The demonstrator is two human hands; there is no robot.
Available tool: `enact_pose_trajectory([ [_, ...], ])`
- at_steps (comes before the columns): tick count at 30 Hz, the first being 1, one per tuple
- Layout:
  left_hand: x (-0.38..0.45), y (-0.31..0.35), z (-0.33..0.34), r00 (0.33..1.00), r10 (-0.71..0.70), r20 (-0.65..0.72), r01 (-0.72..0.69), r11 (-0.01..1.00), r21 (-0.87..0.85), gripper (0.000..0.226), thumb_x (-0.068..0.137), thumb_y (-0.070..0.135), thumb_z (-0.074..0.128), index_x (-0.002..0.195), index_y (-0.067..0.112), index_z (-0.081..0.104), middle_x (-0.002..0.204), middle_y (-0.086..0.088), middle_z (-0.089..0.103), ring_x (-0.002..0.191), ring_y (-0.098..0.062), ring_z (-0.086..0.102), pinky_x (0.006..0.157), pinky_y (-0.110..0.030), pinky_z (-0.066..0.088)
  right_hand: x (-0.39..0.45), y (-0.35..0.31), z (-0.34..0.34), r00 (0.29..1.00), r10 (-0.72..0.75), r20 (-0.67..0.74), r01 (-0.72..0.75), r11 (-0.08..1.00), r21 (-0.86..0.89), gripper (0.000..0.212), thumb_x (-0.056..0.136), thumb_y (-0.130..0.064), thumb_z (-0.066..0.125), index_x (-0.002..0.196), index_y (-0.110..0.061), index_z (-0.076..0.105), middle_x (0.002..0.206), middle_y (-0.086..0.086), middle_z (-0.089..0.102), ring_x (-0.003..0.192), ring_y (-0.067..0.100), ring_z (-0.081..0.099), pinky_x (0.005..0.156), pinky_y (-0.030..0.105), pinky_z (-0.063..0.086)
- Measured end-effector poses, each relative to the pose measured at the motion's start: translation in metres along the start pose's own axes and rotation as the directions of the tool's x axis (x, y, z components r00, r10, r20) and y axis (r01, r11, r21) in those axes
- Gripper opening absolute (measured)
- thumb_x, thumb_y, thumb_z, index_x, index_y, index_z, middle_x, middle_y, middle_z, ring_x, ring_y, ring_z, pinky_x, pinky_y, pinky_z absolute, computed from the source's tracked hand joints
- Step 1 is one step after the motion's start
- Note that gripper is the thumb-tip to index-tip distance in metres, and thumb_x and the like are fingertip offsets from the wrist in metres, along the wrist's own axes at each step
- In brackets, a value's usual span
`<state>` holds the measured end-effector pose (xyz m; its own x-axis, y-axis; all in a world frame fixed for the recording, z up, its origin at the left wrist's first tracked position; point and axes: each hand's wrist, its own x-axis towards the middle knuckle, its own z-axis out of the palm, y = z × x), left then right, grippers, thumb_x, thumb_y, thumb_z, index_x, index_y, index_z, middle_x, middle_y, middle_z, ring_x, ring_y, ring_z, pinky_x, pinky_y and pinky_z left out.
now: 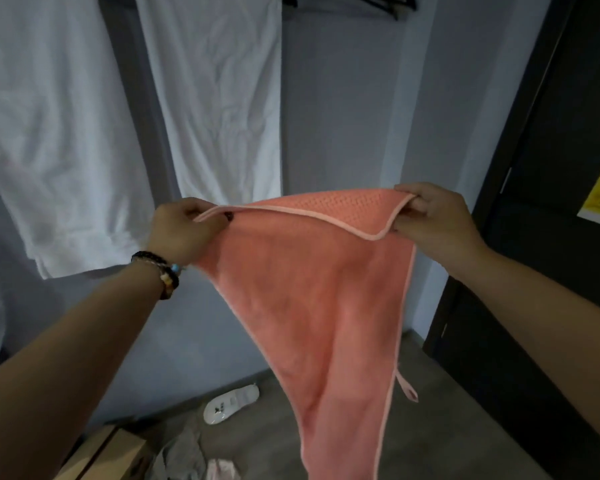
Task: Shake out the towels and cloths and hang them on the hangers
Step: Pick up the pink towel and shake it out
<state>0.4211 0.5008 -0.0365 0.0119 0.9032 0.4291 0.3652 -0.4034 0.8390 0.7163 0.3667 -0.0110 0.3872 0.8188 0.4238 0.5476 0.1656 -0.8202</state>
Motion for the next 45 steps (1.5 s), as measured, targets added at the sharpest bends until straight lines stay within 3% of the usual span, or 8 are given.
enact_pose_trajectory([
  [2,0.009,0.004,0.023,0.992,-0.119,-0.027,0.114,0.982,-0.152,0.008,0.077,0.019,0.076,0.085,0.018,0.075,0.080,0.004,0.069,0.080,-0.013,0.062,0.064,-0.019,0.047,0.022,0.014,-0.014,0.995,-0.059,-0.082,0.046,0.988,-0.149,0.013,0.082,-0.026,0.072,0.087,-0.015,0.069,0.079,0.002,0.071,0.074,0.012,0.068,0.071,0.030,0.057],
  [5,0.025,0.006,0.055,0.965,-0.262,0.017,0.255,0.920,-0.297,0.014,0.075,0.020,0.078,0.088,0.016,0.075,0.091,-0.004,0.072,0.091,-0.019,0.065,0.073,-0.026,0.052,0.059,0.036,-0.028,0.980,-0.119,-0.160,0.078,0.967,-0.240,0.054,0.086,-0.044,0.062,0.072,0.008,0.062,0.071,0.026,0.063,0.059,0.028,0.061,0.060,0.031,0.051],
  [12,0.085,0.003,0.118,0.953,-0.293,0.081,0.303,0.927,-0.219,0.028,0.077,0.038,0.077,0.087,0.012,0.074,0.088,0.000,0.070,0.083,-0.016,0.062,0.072,-0.028,0.052,0.154,0.098,-0.031,0.981,-0.046,-0.188,-0.004,0.967,-0.256,0.052,0.088,-0.035,0.062,0.051,-0.005,0.041,0.049,0.007,0.036,0.047,0.021,0.035,0.052,0.026,0.028],
  [19,0.188,0.001,0.198,0.931,-0.300,0.208,0.363,0.822,-0.439,0.022,0.081,0.021,0.074,0.097,0.006,0.072,0.102,-0.011,0.072,0.096,-0.024,0.066,0.080,-0.032,0.055,0.256,0.150,-0.018,0.968,0.179,-0.177,-0.189,0.981,-0.042,0.028,0.088,-0.032,0.062,0.071,-0.010,0.060,0.066,0.012,0.051,0.053,0.019,0.054,0.045,0.017,0.045],
  [24,0.234,0.024,0.252,0.960,-0.179,0.217,0.274,0.774,-0.571,0.012,0.086,0.022,0.069,0.090,0.010,0.070,0.097,-0.012,0.069,0.090,-0.022,0.063,0.088,-0.038,0.051,0.315,0.165,-0.024,0.978,0.148,-0.147,-0.152,0.988,-0.016,0.028,0.090,-0.021,0.059,0.075,0.003,0.061,0.066,0.016,0.057,0.053,0.021,0.056,0.050,0.025,0.050],
  [29,0.284,0.067,0.277,0.997,0.018,0.078,0.021,0.880,-0.474,0.019,0.085,0.032,0.061,0.084,0.014,0.067,0.085,-0.008,0.059,0.078,-0.018,0.052,0.070,-0.032,0.045,0.386,0.169,-0.042,0.982,0.026,-0.185,-0.023,1.000,0.018,0.043,0.090,-0.031,0.057,0.085,0.012,0.061,0.068,0.019,0.061,0.063,0.030,0.064,0.078,0.052,0.057],
  [36,0.355,0.133,0.307,0.949,0.227,-0.216,-0.252,0.963,-0.092,0.036,0.097,0.027,0.047,0.087,-0.005,0.059,0.078,-0.012,0.055,0.070,-0.017,0.046,0.065,-0.033,0.040,0.486,0.132,-0.060,1.000,0.021,-0.015,-0.014,0.939,0.343,0.032,0.092,-0.028,0.060,0.091,0.003,0.068,0.084,0.017,0.066,0.073,0.024,0.064,0.066,0.032,0.055],
  [45,0.414,0.178,0.285,0.921,0.245,-0.303,-0.272,0.961,-0.050,0.029,0.097,0.027,0.045,0.093,0.011,0.068,0.089,-0.005,0.066,0.083,-0.018,0.059,0.075,-0.032,0.050,0.572,0.040,-0.017,0.908,-0.417,0.036,0.416,0.909,0.018,0.018,0.081,-0.029,0.070,0.075,-0.012,0.071,0.073,0.003,0.070,0.075,0.017,0.067,0.074,0.032,0.055],
])
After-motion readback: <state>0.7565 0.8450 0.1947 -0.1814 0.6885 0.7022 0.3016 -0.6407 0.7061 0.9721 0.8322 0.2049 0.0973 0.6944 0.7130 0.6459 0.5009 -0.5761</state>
